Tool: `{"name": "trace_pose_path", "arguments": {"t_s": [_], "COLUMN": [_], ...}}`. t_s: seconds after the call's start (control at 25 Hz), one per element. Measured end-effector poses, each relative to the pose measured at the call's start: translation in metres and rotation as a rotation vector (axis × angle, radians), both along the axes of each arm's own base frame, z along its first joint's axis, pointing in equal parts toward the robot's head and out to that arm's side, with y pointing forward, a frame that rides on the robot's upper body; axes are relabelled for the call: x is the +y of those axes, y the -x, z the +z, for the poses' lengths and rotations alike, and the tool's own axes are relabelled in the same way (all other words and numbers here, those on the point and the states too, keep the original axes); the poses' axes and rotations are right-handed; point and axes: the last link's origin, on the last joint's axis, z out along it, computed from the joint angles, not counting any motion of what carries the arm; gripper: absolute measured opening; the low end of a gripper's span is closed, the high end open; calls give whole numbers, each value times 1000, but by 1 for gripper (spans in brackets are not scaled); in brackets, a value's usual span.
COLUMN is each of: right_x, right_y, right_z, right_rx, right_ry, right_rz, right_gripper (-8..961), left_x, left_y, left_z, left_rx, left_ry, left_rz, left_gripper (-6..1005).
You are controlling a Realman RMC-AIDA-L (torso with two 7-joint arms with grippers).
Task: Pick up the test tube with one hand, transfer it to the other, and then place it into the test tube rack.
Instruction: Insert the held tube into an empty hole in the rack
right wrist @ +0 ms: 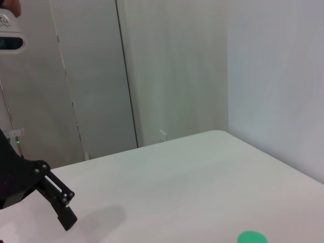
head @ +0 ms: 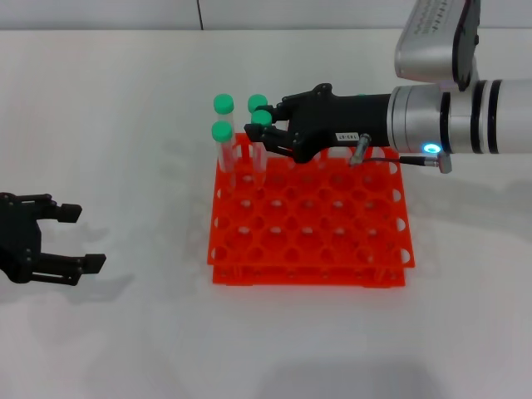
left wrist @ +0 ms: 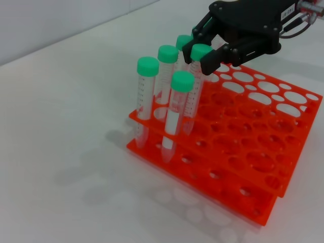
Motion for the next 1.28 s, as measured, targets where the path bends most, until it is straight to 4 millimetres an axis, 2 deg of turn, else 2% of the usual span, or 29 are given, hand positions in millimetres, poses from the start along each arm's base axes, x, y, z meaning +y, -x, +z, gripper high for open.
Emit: {"name": "trace_pose_path", "arguments": {"t_s": [1.28], "right_x": [0], "right_y": [0], "right_z": [-1], "right_rx": [-10], "right_ry": [-9], "right_rz": [8], "right_gripper": [299], "left_x": [4], "left_y": [-2], "left_z": [-1], "left_rx": [-1], "left_ry": [1], "left_rz": [-5], "left_gripper": [886]}}
